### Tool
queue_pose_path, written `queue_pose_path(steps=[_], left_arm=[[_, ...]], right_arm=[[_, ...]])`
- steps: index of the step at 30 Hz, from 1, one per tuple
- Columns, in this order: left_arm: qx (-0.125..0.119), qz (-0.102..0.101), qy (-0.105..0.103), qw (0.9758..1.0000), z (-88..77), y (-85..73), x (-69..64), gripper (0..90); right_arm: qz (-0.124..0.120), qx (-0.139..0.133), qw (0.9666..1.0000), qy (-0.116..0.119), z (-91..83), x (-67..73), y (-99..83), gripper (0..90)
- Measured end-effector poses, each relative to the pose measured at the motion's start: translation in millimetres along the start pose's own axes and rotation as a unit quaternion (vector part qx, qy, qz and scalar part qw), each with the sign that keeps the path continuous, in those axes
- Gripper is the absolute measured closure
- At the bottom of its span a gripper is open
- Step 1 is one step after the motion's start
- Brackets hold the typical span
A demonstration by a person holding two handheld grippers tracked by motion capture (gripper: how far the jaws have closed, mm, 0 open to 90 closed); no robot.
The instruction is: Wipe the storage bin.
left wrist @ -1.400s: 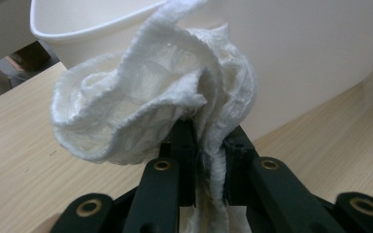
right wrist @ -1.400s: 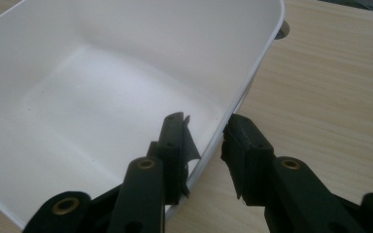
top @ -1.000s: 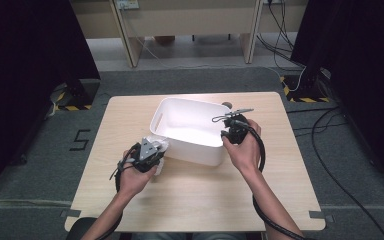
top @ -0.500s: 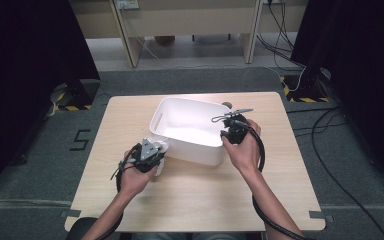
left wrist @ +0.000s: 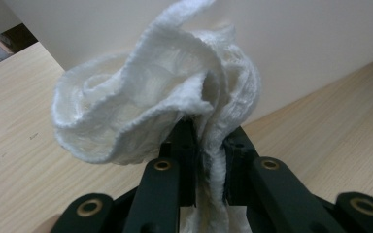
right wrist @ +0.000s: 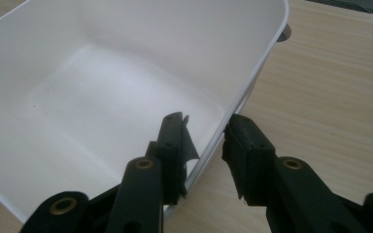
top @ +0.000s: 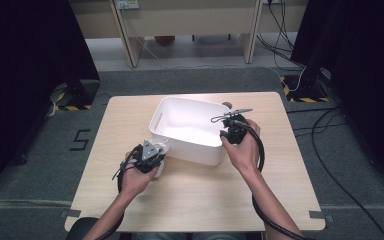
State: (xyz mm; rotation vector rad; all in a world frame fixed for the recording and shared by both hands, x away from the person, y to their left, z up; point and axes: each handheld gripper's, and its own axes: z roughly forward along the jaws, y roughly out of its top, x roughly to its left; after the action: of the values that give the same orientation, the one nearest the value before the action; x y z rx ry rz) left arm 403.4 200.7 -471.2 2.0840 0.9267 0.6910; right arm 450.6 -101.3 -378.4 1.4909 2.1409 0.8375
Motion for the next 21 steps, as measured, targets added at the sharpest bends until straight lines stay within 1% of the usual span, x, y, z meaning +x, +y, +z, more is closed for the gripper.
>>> queue_pose_path(steps=[3,4,5,8,11,13,21], left_arm=[[0.004,0.003,0.001,1.0,1.6,-1.5,-0.3,78.5],[0.004,0.0,0.001,1.0,2.2,-1.9,-0.7,78.5],[0.007,0.002,0.0,1.0,2.5,-2.0,-0.5,78.6],[0.009,-0.002,-0.002,1.0,3.6,-2.6,-0.4,78.5],[0.016,0.001,-0.003,0.9999,5.4,-4.2,0.1,78.5],[0.018,-0.003,-0.005,0.9998,7.0,-5.4,-0.1,78.5],[0.033,-0.002,-0.009,0.9994,12.5,-9.3,0.2,78.6]], right_arm=[[-0.002,-0.001,1.0,0.0,-0.1,0.0,-0.1,68.2],[-0.001,0.0,1.0,0.0,-0.1,0.2,-0.1,68.2],[0.001,0.0,1.0,0.0,-0.2,0.7,-0.2,68.2],[0.001,0.0,1.0,0.0,-0.1,0.6,-0.2,68.2],[-0.001,-0.001,1.0,0.0,-0.1,0.3,-0.2,68.1],[0.001,0.0,1.0,0.0,-0.1,0.7,-0.1,68.1],[0.0,-0.001,1.0,0.0,0.0,0.6,-0.1,68.1]])
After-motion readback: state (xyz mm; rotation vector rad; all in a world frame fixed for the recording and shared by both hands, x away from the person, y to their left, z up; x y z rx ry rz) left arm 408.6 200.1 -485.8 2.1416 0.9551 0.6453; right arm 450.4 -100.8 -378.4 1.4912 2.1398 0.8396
